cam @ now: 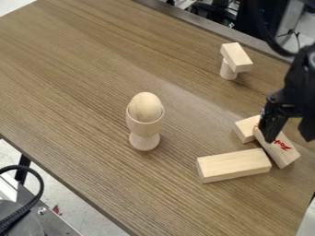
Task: Put the written rectangle block on top of the block
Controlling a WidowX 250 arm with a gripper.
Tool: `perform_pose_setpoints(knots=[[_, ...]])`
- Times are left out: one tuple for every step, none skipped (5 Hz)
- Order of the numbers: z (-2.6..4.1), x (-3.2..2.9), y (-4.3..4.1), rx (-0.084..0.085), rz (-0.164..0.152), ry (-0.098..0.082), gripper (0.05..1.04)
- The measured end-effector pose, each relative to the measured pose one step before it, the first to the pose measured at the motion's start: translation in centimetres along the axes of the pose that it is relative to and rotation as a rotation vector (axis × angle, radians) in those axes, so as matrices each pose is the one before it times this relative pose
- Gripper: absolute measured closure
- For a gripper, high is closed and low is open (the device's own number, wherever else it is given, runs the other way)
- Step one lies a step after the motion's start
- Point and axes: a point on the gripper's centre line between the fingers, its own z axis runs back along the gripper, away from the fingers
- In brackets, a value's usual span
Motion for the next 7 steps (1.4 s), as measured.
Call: perform_pose_setpoints(knots=[[-0.472,-0.186,0.004,0.0153,-0.0036,0.0143,0.083],[-0.405,0.081,-0.222,0.0100,-0.0042,0.0043,0.083],[-0.123,0.117,0.059,0.0017,0.0040,0.0065,0.083],[-0.844,-0.030,0.130,0.0210,-0.0020,0.0108,0.083],[-0.734,0.003,0.200,0.0212,-0.0060,0.0157,0.121],[0.031,0.090,-0.063,-0.0052,0.0013,0.0016,0.389],[0.247,0.338,-0.259,-0.0145,0.0156,0.0064,0.537]])
